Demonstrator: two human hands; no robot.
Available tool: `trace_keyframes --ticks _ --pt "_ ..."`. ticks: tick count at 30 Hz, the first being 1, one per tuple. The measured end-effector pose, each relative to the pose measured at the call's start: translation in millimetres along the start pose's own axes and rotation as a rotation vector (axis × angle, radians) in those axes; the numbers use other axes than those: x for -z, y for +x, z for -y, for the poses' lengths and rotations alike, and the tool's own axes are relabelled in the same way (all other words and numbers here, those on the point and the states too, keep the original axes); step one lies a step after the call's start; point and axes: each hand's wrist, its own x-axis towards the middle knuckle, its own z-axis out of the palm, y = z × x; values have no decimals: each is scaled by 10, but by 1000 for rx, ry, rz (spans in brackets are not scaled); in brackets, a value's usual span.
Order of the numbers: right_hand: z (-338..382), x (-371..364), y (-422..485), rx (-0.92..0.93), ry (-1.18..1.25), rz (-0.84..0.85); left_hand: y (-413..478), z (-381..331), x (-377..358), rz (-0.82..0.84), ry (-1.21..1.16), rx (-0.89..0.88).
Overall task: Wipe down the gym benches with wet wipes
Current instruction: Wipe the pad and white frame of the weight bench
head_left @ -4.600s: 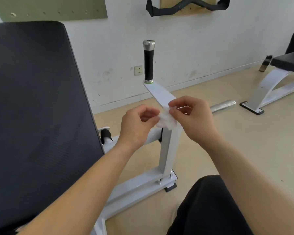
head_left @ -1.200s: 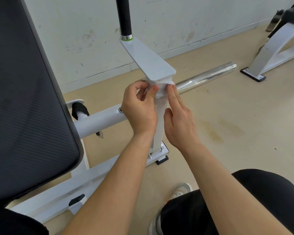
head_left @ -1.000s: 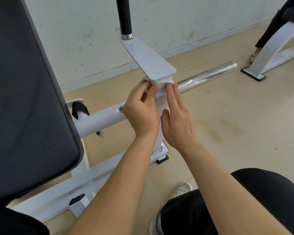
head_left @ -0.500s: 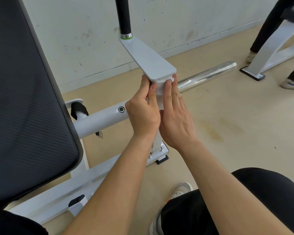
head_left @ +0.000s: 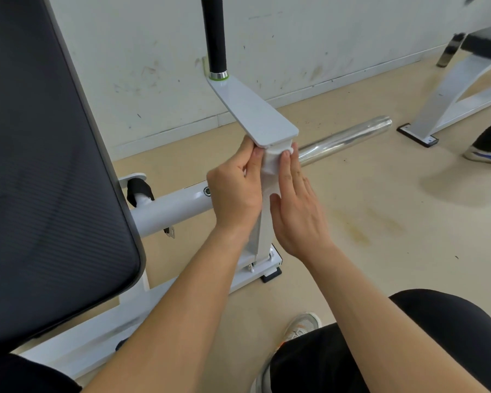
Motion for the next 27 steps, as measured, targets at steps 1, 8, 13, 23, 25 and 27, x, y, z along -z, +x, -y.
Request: trace_keyframes --ticks 1,8,13,23,25,27 --pt "25 39 40 7 14 -20 31 -13 5 3 8 -13" --pt "-69 -229 -258 -98 5 141 -310 378 -12 143 149 21" --pt "-89 -204 -300 -128 -16 222 -360 430 -22 157 138 98" --pt "-102 -356 -293 -117 -16 67 -335 458 -38 135 128 47" --pt "-161 -459 -401 -148 -20 104 -440 564 -79 147 150 77" --pt "-215 -543 -480 -168 -12 146 -533 657 -133 144 146 145"
